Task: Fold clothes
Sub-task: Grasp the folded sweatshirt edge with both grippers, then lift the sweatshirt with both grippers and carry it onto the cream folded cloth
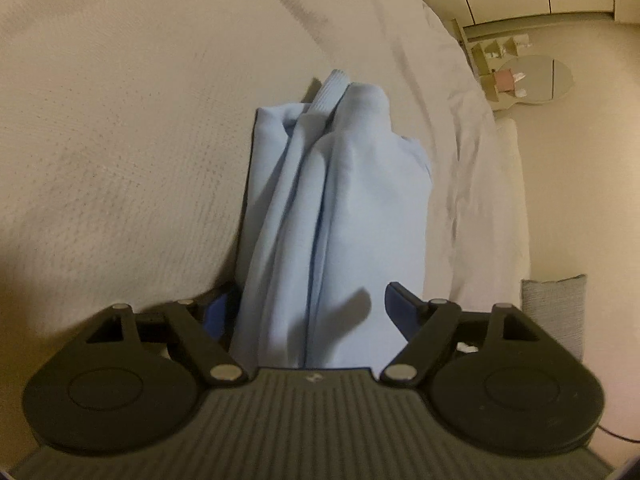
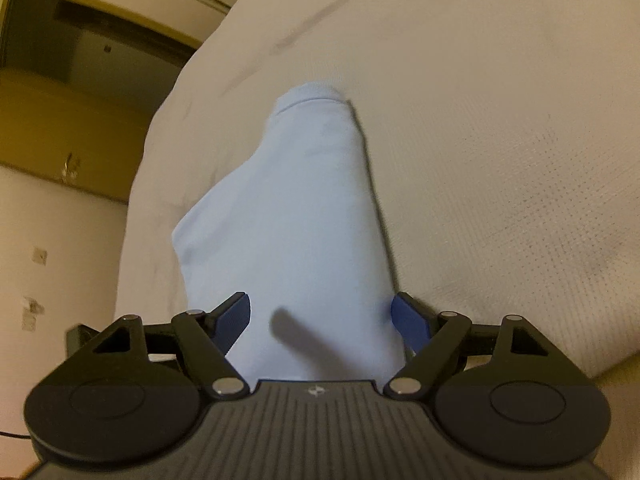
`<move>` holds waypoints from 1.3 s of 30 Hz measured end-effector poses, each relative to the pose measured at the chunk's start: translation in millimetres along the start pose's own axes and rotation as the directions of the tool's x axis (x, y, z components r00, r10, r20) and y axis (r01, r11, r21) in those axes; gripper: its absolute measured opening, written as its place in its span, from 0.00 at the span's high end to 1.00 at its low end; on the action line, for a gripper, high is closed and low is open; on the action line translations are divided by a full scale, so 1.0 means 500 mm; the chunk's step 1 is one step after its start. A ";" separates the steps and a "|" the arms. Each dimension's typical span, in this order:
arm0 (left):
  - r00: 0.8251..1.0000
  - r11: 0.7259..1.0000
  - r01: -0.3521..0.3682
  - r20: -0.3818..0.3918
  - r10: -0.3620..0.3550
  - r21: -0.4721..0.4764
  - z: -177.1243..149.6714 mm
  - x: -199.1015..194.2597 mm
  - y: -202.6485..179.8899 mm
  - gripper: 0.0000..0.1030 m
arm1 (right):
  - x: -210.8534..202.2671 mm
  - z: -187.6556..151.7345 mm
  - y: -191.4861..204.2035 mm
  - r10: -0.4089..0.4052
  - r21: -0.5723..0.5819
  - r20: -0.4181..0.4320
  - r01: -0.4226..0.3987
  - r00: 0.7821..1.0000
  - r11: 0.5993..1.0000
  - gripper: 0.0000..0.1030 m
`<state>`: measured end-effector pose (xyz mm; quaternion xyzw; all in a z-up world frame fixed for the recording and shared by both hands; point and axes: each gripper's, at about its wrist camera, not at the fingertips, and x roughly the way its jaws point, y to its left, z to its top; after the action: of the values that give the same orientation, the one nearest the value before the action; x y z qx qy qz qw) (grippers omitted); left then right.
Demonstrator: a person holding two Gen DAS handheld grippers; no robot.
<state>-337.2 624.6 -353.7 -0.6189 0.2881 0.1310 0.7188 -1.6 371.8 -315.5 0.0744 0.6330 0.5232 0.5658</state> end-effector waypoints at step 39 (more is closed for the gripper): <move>0.967 0.977 -0.161 0.219 0.129 0.137 -0.310 -0.550 -0.175 0.74 | -0.127 -0.287 0.343 0.213 -0.018 -0.106 -0.216 0.971 0.976 0.78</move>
<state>-548.5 503.6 -134.5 -0.5216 0.2650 0.2249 0.7792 -178.6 321.1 -173.8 0.1066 0.6419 0.5937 0.4734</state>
